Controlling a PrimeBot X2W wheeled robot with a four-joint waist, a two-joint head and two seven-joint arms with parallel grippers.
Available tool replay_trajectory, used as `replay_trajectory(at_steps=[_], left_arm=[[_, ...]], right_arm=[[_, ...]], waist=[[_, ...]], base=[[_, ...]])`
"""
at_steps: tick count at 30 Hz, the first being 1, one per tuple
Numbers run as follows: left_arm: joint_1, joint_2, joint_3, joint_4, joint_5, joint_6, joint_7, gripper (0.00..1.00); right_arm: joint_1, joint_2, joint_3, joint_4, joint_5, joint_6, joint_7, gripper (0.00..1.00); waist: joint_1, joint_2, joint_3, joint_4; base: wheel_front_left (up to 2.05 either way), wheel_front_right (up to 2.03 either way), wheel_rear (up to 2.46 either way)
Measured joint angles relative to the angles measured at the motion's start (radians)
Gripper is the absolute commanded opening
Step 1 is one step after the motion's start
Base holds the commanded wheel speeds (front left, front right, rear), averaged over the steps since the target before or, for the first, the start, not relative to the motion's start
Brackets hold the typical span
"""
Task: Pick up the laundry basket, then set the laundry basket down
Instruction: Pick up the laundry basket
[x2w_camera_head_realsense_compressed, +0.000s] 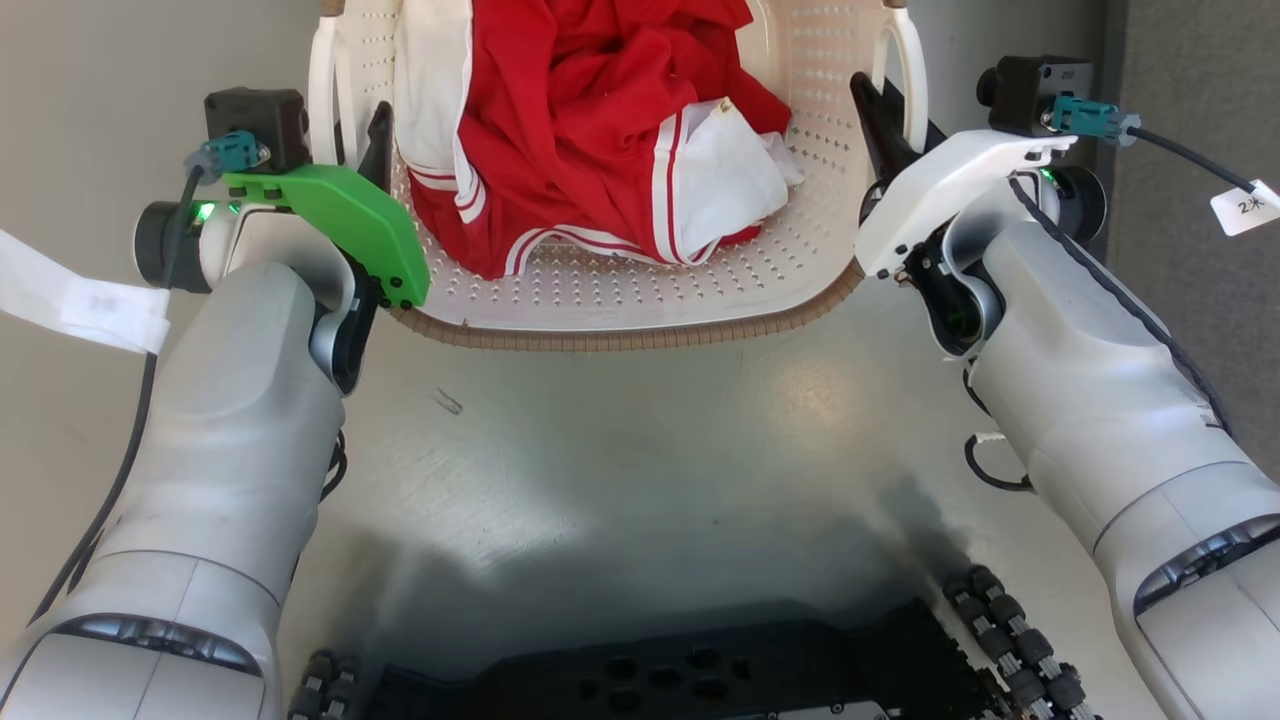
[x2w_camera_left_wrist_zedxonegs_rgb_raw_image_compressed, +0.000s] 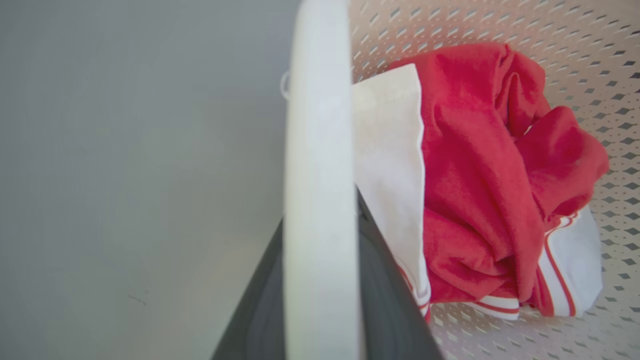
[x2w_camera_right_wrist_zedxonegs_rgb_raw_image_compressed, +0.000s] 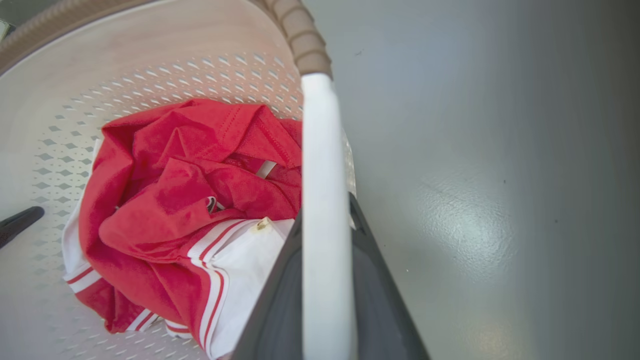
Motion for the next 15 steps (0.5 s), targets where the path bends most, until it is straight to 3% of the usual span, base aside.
replay_trajectory(at_steps=[15], left_arm=[[0.063,-0.004,-0.051,0.047,-0.068,0.0,0.018,0.0]], right_arm=[[0.055,0.004,0.074,0.04,0.053,0.0,0.015,0.0]], waist=[[0.0,0.0,-0.14,-0.004]], base=[[0.0,0.0,0.0]])
